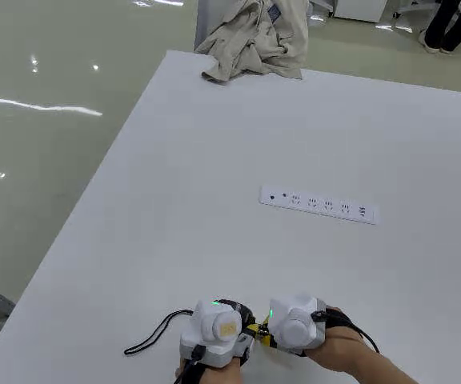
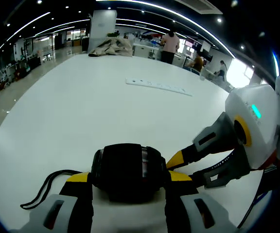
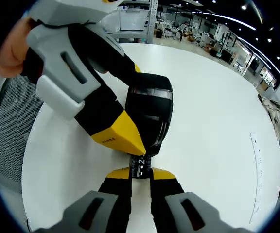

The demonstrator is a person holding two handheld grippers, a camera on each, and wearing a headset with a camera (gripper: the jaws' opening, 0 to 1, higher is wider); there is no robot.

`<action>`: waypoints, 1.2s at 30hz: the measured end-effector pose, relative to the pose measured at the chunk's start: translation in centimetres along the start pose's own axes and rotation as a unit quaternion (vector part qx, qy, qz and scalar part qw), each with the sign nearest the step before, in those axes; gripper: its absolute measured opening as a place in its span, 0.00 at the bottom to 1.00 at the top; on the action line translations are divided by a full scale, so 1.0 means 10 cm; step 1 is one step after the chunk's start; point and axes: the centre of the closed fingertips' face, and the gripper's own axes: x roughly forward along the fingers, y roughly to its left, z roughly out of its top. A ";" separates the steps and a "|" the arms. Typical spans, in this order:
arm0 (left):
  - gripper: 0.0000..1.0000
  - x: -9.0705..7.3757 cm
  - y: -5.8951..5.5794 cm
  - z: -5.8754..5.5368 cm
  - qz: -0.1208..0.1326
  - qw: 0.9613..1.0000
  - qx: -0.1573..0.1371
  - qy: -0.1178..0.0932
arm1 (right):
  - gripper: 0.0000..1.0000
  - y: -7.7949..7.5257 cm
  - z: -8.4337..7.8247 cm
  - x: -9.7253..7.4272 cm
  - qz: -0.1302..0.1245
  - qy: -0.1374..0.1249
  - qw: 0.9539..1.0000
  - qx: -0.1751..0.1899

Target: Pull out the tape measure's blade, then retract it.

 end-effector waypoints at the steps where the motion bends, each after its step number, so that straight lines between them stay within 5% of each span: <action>1: 0.57 0.00 0.00 0.00 0.000 1.000 0.000 0.000 | 0.14 0.00 0.00 0.00 0.001 0.000 1.000 0.000; 36: 0.56 0.00 0.00 0.00 -0.002 1.000 0.011 -0.009 | 0.13 0.00 0.05 0.01 0.005 -0.039 0.998 0.048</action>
